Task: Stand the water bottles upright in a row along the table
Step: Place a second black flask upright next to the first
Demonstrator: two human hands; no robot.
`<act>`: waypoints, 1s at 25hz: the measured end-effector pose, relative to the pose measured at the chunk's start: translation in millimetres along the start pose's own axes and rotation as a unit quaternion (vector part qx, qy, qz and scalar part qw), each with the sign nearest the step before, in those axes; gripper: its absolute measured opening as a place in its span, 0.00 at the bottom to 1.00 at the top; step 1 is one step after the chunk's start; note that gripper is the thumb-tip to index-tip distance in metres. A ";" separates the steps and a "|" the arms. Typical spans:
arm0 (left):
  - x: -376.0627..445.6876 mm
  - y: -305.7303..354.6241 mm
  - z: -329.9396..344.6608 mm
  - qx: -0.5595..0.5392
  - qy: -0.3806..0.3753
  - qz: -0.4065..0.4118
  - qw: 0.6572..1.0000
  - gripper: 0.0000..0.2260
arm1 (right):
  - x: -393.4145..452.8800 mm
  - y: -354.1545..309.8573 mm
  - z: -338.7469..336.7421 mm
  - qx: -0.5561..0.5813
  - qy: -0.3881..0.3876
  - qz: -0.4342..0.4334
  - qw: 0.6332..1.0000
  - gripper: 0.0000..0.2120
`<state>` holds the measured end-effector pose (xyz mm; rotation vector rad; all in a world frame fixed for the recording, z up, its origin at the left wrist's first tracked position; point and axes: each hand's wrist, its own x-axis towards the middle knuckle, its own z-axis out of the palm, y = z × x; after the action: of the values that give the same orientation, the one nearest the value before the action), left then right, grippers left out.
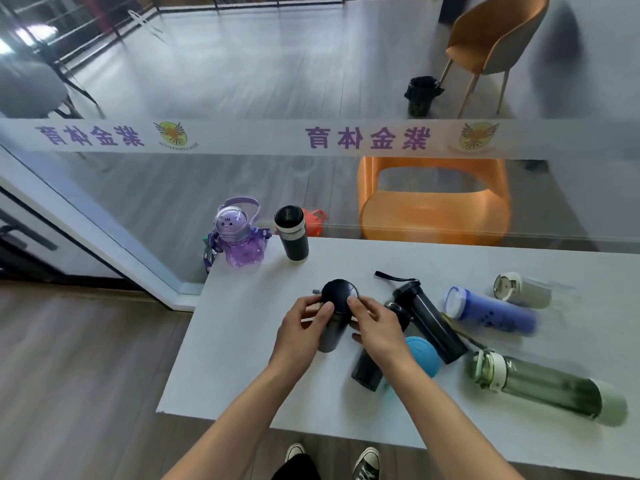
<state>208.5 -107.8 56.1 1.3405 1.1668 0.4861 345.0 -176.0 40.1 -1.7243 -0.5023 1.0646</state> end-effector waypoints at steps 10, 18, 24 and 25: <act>99.7 74.9 10.7 -0.020 -0.013 0.051 0.998 0.14 | 89.4 -88.9 -18.0 -0.010 0.036 -0.068 0.997 0.17; 196.2 67.4 26.0 -0.015 -0.050 -0.007 0.999 0.16 | 178.5 -90.5 -6.5 -0.050 0.061 -0.031 0.996 0.17; 219.5 54.4 28.7 0.019 -0.038 -0.020 0.999 0.22 | 201.4 -79.8 -3.5 -0.054 0.053 -0.015 0.997 0.14; 219.8 52.5 28.9 0.021 -0.036 -0.026 0.999 0.24 | 202.5 -78.7 -2.8 -0.055 0.053 -0.013 0.997 0.16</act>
<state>339.1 74.9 18.3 1.3487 1.1546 0.3741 465.1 4.4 26.2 -1.8548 -0.5220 0.9355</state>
